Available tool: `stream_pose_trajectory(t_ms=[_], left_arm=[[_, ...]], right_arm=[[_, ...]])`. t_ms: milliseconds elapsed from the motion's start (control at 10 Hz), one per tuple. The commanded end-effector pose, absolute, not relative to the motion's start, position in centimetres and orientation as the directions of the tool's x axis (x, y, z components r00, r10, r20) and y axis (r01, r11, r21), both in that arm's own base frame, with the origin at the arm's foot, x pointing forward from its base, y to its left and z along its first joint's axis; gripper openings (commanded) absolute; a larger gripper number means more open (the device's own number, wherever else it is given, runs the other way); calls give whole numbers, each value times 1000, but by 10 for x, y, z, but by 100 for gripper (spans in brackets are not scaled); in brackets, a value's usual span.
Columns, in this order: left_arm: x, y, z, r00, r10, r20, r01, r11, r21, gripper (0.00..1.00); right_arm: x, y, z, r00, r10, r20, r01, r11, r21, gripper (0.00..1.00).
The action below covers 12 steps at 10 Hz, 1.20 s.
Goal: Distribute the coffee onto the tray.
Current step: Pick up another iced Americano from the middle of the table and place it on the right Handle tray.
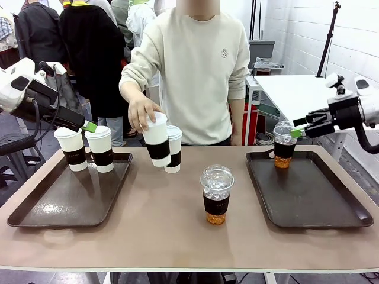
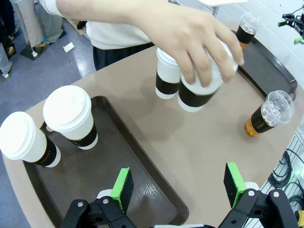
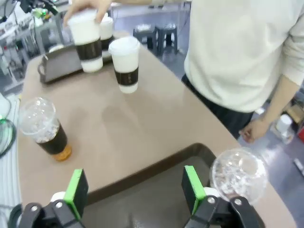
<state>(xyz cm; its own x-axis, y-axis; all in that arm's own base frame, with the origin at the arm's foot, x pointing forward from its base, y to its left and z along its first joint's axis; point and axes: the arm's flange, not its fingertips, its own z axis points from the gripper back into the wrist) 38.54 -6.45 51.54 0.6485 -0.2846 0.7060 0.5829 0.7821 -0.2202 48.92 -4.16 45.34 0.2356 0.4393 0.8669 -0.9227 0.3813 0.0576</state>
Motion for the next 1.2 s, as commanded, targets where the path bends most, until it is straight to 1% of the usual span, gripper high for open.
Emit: stream_pose_trajectory(t_ms=[0,300,700,800,900,1000,1100], left_arm=[[386,-63,514,650,-277,707,585,777,-233,100],[386,-63,514,650,-277,707,585,777,-233,100],[386,-63,514,650,-277,707,585,777,-233,100],[386,-63,514,650,-277,707,585,777,-233,100],[386,-63,514,650,-277,707,585,777,-233,100],[386,-63,514,650,-277,707,585,777,-233,100],[386,-63,514,650,-277,707,585,777,-233,100]], right_arm=[[505,-35,486,317,585,746,-921,378,95,100],[517,-10,503,374,712,594,-915,387,113,100],[530,30,516,379,844,380,-924,363,117,100],[531,43,522,373,869,325,-927,359,104,100],[532,56,525,339,892,301,-940,334,67,100],[536,62,524,294,905,309,-954,296,40,100],[541,66,518,266,919,291,-963,265,43,100]])
